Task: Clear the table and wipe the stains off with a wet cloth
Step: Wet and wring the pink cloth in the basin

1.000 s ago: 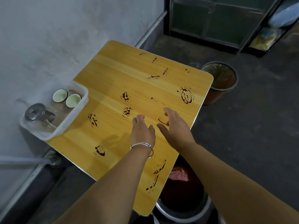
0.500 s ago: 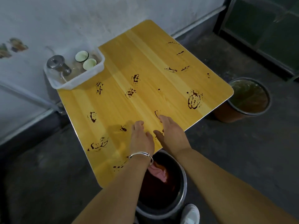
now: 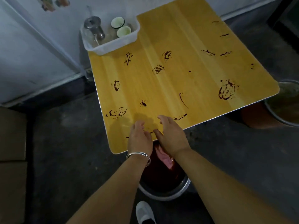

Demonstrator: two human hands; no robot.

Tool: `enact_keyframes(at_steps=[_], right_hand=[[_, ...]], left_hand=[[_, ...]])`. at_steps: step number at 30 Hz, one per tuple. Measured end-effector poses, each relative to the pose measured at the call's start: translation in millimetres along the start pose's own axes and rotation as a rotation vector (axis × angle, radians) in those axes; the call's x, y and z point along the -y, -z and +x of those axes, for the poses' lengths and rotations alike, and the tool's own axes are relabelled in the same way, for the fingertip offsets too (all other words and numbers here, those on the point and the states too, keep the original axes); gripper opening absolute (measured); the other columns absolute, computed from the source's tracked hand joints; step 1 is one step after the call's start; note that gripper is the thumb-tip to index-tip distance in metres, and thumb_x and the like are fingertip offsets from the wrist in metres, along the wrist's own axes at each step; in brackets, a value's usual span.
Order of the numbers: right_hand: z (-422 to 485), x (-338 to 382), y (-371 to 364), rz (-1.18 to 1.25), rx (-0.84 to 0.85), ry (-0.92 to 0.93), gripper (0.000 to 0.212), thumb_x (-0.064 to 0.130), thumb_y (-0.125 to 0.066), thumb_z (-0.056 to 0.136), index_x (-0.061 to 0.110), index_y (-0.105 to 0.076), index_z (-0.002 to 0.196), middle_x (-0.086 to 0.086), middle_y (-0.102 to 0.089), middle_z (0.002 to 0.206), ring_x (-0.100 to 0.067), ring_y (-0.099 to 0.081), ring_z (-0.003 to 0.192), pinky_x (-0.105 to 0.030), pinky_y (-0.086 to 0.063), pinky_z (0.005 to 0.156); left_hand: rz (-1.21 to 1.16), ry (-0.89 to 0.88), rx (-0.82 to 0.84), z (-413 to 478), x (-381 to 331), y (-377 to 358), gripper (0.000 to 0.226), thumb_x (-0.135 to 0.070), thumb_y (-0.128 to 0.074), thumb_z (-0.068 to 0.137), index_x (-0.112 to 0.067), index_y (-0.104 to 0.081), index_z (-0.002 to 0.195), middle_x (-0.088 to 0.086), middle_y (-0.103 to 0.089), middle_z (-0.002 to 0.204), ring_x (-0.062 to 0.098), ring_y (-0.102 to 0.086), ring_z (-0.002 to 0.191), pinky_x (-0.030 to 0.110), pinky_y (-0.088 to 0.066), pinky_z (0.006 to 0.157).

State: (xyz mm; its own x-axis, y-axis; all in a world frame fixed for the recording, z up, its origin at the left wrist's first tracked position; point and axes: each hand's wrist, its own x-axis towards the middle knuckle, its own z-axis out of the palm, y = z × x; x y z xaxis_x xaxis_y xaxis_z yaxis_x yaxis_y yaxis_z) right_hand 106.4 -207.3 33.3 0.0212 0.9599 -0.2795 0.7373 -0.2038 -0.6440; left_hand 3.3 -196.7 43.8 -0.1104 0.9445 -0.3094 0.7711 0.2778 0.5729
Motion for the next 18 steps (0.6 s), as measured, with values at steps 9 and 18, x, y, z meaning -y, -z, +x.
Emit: enact_keyframes(at_steps=[9, 18], right_hand=[[-3.5, -81.5, 3.7, -0.144, 0.299, 0.24, 0.031, 0.029, -0.047, 0.095, 0.012, -0.045, 0.121, -0.007, -0.05, 0.124, -0.027, -0.053, 0.106, -0.038, -0.043, 0.083], [-2.2, -173.7, -94.0, -0.272, 0.434, 0.252, 0.033, 0.03, -0.044, 0.095, 0.015, -0.046, 0.125, -0.008, -0.051, 0.127, -0.03, -0.054, 0.109, -0.037, -0.044, 0.083]], left_hand=[[-0.154, 0.297, -0.11, -32.5, 3.4, -94.4, 0.019, -0.012, -0.045, 0.093, -0.013, -0.057, 0.107, 0.004, -0.059, 0.102, 0.015, -0.052, 0.085, 0.024, -0.036, 0.073], [-0.211, 0.384, -0.061, -37.9, 87.1, -202.4, 0.021, -0.008, -0.047, 0.09, -0.013, -0.059, 0.107, 0.008, -0.061, 0.109, 0.022, -0.057, 0.097, 0.028, -0.043, 0.084]])
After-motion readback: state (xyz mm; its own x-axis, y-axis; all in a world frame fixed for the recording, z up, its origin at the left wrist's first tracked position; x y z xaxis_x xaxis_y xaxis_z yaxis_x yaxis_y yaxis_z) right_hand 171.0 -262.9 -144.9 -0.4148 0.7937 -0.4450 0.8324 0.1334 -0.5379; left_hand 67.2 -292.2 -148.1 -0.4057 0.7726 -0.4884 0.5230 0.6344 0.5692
